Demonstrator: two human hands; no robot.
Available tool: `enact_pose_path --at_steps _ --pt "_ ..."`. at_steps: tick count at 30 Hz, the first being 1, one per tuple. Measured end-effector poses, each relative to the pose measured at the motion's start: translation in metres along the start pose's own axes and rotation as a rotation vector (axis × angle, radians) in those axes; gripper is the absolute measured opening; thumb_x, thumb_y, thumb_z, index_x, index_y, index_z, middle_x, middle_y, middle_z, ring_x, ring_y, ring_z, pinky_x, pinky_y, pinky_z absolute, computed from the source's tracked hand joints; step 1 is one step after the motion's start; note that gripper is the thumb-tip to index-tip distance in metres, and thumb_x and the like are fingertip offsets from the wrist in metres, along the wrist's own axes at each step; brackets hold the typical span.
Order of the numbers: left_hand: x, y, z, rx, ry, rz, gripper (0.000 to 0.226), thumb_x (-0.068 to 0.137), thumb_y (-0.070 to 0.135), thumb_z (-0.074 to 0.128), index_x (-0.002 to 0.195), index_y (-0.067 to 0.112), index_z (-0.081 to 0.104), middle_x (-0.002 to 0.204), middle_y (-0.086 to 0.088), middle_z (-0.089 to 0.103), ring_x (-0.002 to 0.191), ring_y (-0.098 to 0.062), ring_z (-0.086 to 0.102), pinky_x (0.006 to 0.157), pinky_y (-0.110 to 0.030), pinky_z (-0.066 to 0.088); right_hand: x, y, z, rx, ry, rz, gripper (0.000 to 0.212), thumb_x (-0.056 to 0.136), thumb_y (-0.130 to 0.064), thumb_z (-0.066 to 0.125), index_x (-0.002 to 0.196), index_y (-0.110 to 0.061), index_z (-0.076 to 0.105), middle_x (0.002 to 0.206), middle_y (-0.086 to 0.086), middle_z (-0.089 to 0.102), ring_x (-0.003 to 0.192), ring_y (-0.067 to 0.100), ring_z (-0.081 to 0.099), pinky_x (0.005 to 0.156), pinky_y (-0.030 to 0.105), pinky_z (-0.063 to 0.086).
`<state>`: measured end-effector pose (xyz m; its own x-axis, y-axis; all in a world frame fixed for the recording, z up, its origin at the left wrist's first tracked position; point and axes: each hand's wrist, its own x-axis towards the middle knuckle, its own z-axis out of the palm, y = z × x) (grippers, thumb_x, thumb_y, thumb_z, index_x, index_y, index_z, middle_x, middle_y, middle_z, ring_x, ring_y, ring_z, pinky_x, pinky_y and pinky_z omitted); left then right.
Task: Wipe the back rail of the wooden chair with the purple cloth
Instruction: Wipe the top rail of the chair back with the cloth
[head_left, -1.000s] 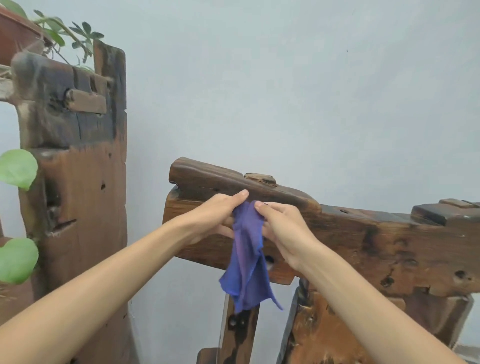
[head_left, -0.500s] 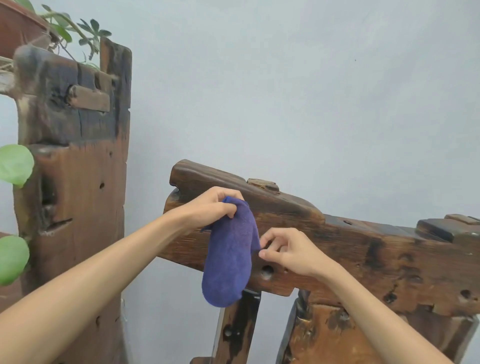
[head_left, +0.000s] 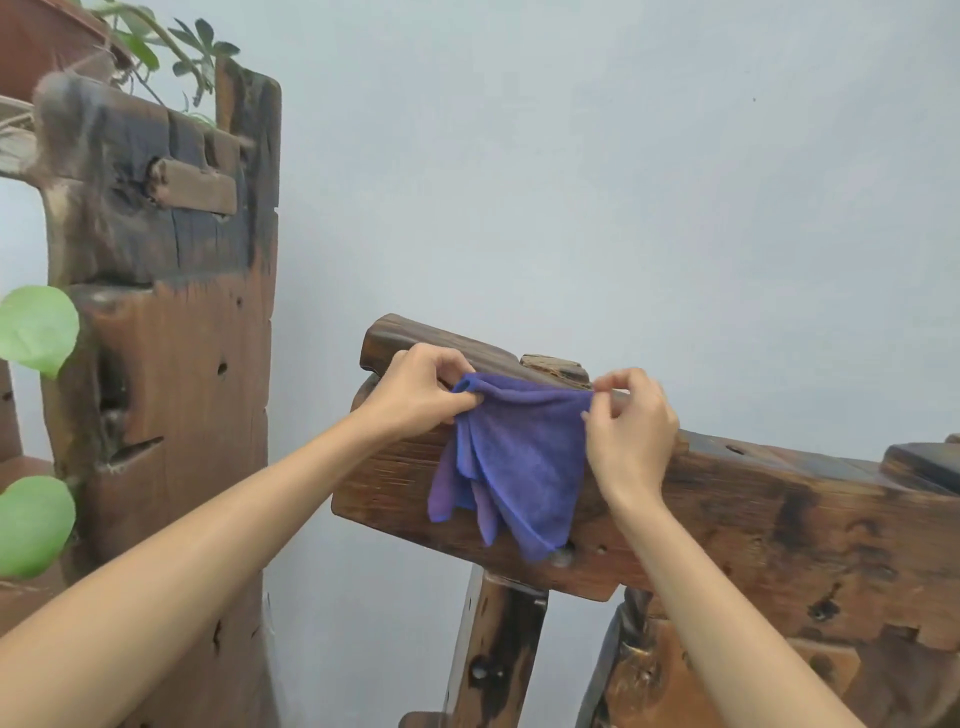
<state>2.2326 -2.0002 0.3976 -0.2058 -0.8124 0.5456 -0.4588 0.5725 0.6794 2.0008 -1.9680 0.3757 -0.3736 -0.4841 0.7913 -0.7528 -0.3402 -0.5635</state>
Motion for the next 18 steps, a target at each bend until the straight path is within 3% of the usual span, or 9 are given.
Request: enact_pose_path --at_steps 2,4,5,7,10,14,18 --pt "0.003 0.001 0.008 0.092 0.115 0.012 0.008 0.079 0.019 0.077 0.086 0.019 0.079 0.078 0.003 0.078 0.067 0.004 0.066 0.062 -0.012 0.049 -0.021 -0.009 0.034 0.079 -0.065 -0.055 0.02 0.095 -0.008 0.056 0.11 -0.015 0.068 0.125 0.008 0.066 0.122 0.029 0.062 0.097 0.023 0.04" --pt "0.002 -0.002 0.007 0.16 0.145 0.03 0.009 0.077 0.022 0.077 0.085 0.019 0.079 0.079 0.005 0.078 0.073 -0.001 0.068 0.064 -0.011 0.048 -0.055 -0.007 0.069 -0.027 -0.19 -0.227 0.044 0.101 -0.018 0.054 0.144 -0.009 0.053 0.161 0.013 0.039 0.156 0.028 0.026 0.124 0.027 0.019" --pt "0.0 -0.006 0.004 0.195 0.131 0.046 0.009 0.077 0.023 0.077 0.085 0.019 0.078 0.078 0.005 0.077 0.076 -0.005 0.07 0.069 -0.017 0.052 -0.069 0.0 0.084 -0.111 -0.224 -0.314 0.056 0.103 -0.023 0.052 0.156 -0.01 0.039 0.17 0.013 0.022 0.161 0.027 0.01 0.129 0.033 0.008" --pt "-0.005 -0.014 -0.001 0.232 0.079 0.058 0.008 0.077 0.024 0.075 0.083 0.019 0.078 0.076 0.006 0.076 0.078 -0.008 0.071 0.075 -0.03 0.057 -0.087 0.015 0.101 -0.235 -0.205 -0.382 0.068 0.105 -0.031 0.048 0.164 -0.014 0.019 0.174 0.01 0.004 0.162 0.024 -0.001 0.13 0.038 0.0" --pt "-0.013 -0.029 -0.009 0.199 0.052 0.015 0.01 0.08 0.028 0.076 0.085 0.02 0.078 0.075 0.006 0.076 0.074 -0.005 0.07 0.073 -0.034 0.059 -0.095 0.02 0.122 -0.222 -0.054 -0.373 0.07 0.104 -0.034 0.048 0.164 -0.02 0.016 0.172 0.008 0.015 0.161 0.02 0.007 0.13 0.038 0.004" --pt "-0.014 -0.044 -0.024 0.165 0.142 -0.003 0.009 0.081 0.028 0.077 0.083 0.02 0.077 0.074 0.008 0.075 0.07 -0.003 0.07 0.072 -0.034 0.06 -0.081 0.022 0.136 -0.178 0.033 -0.628 0.049 0.103 -0.028 0.057 0.15 -0.022 0.041 0.163 0.001 0.037 0.159 0.013 0.017 0.129 0.039 0.013" --pt "-0.008 -0.053 -0.048 0.08 0.331 0.019 0.014 0.081 0.035 0.074 0.081 0.021 0.072 0.075 0.01 0.073 0.07 -0.004 0.068 0.065 -0.018 0.052 -0.038 -0.012 0.145 -0.321 0.113 -0.843 0.042 0.107 -0.029 0.057 0.149 -0.027 0.054 0.158 -0.002 0.049 0.153 0.02 0.035 0.125 0.044 0.024"
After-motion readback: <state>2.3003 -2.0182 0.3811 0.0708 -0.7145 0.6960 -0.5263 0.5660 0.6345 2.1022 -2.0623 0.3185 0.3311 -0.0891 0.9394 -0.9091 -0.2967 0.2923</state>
